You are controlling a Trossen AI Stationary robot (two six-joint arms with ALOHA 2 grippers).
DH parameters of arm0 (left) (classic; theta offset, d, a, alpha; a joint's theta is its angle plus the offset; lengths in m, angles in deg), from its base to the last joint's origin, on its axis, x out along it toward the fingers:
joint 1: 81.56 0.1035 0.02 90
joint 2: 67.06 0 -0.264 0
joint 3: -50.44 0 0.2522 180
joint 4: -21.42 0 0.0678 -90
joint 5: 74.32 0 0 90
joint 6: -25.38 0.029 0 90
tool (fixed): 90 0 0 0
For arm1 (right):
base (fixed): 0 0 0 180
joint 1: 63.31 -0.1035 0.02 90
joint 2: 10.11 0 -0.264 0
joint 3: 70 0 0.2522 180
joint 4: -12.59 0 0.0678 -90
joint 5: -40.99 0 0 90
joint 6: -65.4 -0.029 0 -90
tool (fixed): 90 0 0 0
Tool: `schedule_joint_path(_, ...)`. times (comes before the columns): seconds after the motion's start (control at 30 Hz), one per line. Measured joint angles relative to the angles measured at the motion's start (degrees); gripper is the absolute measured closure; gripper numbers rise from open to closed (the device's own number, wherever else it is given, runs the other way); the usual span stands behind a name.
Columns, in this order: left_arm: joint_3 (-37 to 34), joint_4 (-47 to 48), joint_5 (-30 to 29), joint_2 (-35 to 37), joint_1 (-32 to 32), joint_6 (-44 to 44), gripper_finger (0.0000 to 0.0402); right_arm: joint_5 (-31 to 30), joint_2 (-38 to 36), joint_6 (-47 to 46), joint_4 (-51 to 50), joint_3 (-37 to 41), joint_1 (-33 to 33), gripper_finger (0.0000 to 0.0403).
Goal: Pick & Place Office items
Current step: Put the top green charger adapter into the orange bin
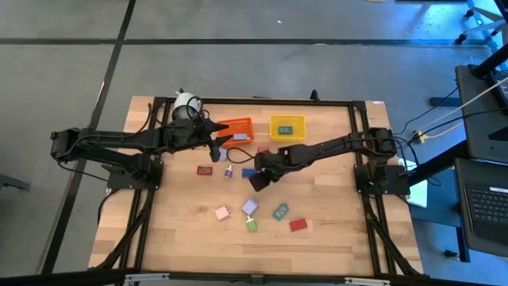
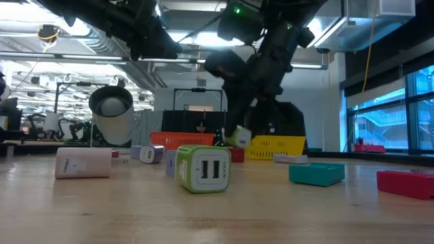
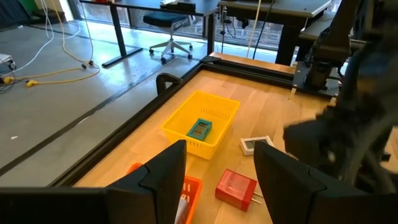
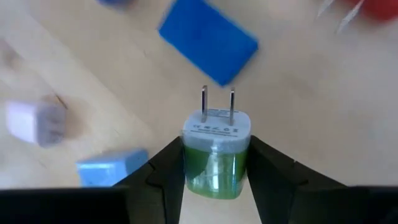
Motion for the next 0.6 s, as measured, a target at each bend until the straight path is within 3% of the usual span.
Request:
schedule_joint_path(0.33, 0.0, 0.0, -0.8, 0.0, 0.0, -0.2, 0.0217, -12.3, -9.8, 5.6, -0.2, 0.0, 0.0, 0.0257)
schedule_joint_path(0.6, 0.0, -2.3, -8.9, 2.4, 0.0, 0.9, 0.0217, -20.1, -15.2, 10.8, -1.6, 0.0, -0.2, 0.0257)
